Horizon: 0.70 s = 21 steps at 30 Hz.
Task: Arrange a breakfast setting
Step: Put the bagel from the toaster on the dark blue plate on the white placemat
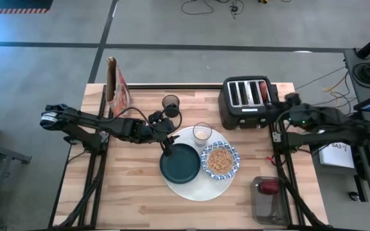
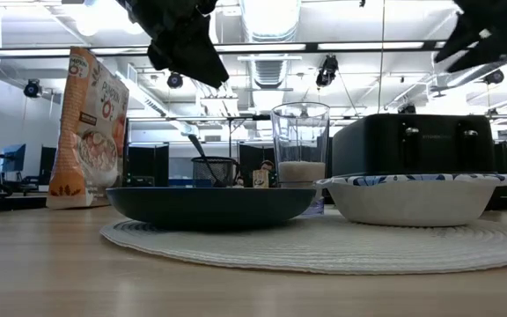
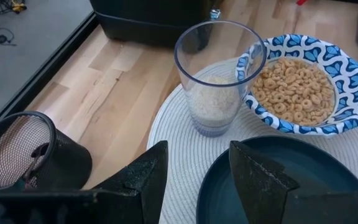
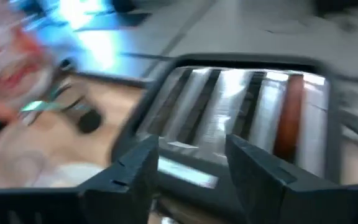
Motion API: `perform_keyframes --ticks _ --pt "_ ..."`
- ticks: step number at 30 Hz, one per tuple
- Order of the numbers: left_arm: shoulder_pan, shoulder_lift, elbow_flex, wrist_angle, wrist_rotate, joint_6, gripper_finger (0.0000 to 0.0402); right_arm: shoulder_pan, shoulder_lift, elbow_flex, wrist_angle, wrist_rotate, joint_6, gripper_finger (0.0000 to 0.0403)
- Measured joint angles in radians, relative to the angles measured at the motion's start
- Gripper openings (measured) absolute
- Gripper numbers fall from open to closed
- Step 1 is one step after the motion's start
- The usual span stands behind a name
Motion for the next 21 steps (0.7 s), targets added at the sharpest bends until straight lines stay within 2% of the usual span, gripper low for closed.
perform_keyframes --ticks 3,6,14,21 --pt "0.002 0.0 0.0 0.0 0.0 0.024 0.0155 -0.029 0.054 0.078 -0.187 0.025 0.175 0.0196" --pt "0.007 0.0 0.0 0.003 0.0 0.034 0.0155 -0.056 0.108 0.128 -0.261 -0.017 0.222 0.0199" --pt "0.01 0.0 0.0 0.001 -0.003 0.035 0.0155 -0.17 0.238 0.21 -0.27 -0.038 0.125 0.0179" --pt "0.01 0.0 0.0 -0.022 -0.003 0.035 0.0155 -0.344 0.303 0.234 -0.264 -0.159 0.021 0.0178"
